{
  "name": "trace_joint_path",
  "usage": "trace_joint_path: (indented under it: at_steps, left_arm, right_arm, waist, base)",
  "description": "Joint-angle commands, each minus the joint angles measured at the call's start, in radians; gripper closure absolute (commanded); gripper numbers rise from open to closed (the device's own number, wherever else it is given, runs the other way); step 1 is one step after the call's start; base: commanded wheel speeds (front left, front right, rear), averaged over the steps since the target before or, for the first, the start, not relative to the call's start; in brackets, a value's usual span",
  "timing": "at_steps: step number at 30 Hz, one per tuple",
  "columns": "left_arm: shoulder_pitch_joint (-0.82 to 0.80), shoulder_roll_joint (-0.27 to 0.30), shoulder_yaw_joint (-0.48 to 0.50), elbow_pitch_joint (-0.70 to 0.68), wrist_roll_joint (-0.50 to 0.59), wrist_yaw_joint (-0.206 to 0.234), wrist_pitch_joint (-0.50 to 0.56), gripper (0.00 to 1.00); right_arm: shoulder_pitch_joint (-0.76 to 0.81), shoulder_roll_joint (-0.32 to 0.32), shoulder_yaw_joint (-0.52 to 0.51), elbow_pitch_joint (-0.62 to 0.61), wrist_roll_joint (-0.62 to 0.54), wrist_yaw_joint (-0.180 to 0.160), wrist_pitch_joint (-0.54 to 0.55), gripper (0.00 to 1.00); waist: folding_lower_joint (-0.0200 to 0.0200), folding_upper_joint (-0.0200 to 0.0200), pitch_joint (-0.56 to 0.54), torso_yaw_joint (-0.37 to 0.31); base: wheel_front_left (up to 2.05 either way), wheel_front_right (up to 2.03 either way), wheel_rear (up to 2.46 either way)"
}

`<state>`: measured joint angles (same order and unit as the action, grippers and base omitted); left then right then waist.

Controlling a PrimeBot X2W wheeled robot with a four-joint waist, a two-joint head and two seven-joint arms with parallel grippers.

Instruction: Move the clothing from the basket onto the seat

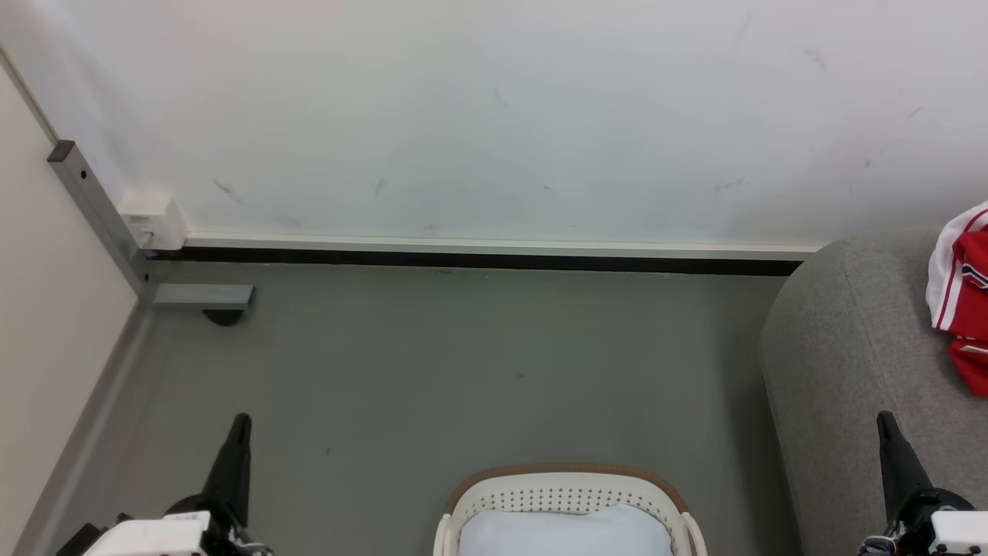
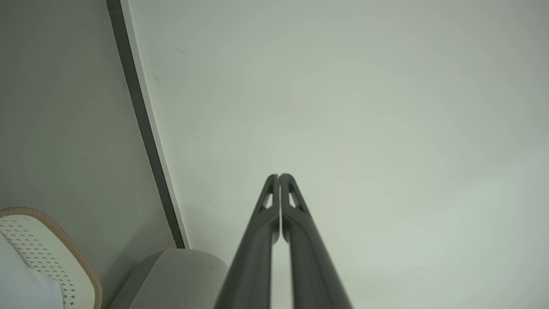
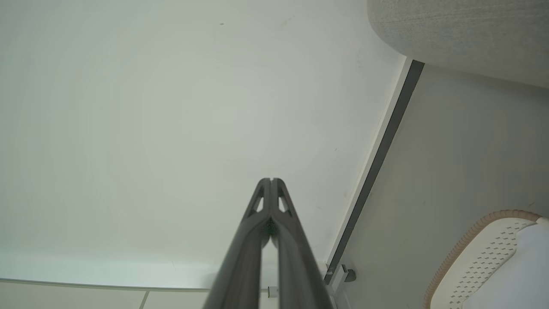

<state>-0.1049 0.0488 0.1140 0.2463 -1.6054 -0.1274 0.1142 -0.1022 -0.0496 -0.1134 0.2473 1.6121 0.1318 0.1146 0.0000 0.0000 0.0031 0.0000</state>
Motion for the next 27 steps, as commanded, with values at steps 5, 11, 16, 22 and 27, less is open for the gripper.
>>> trace_joint_path:
  at_steps: [5,11,16,22,27]
  left_arm:
    - [-0.008,0.002,0.002,-0.003,-0.014,-0.006,0.003,1.00]
    - [-0.008,0.002,0.002,-0.003,-0.014,-0.006,0.003,1.00]
    - [-0.008,0.002,0.002,-0.003,-0.014,-0.006,0.003,1.00]
    - [-0.008,0.002,0.002,-0.003,-0.014,-0.006,0.003,1.00]
    - [-0.008,0.002,0.002,-0.003,-0.014,-0.006,0.003,1.00]
  right_arm:
    - [-0.012,-0.001,-0.003,-0.005,0.002,-0.002,0.002,1.00]
    - [-0.012,-0.001,-0.003,-0.005,0.002,-0.002,0.002,1.00]
    - [-0.012,-0.001,-0.003,-0.005,0.002,-0.002,0.002,1.00]
    - [-0.012,-0.001,-0.003,-0.005,0.002,-0.002,0.002,1.00]
    - [-0.012,-0.001,-0.003,-0.005,0.002,-0.002,0.002,1.00]
  waist:
    - [0.0000,0.0000,0.000,0.000]
    - [0.0000,0.0000,0.000,0.000]
    - [0.0000,0.0000,0.000,0.000]
    - [0.0000,0.0000,0.000,0.000]
    - [0.0000,0.0000,0.000,0.000]
  base:
    - [0.00,0.00,0.00]
    - [0.00,0.00,0.00]
    - [0.00,0.00,0.00]
    - [0.00,0.00,0.00]
    - [0.00,0.00,0.00]
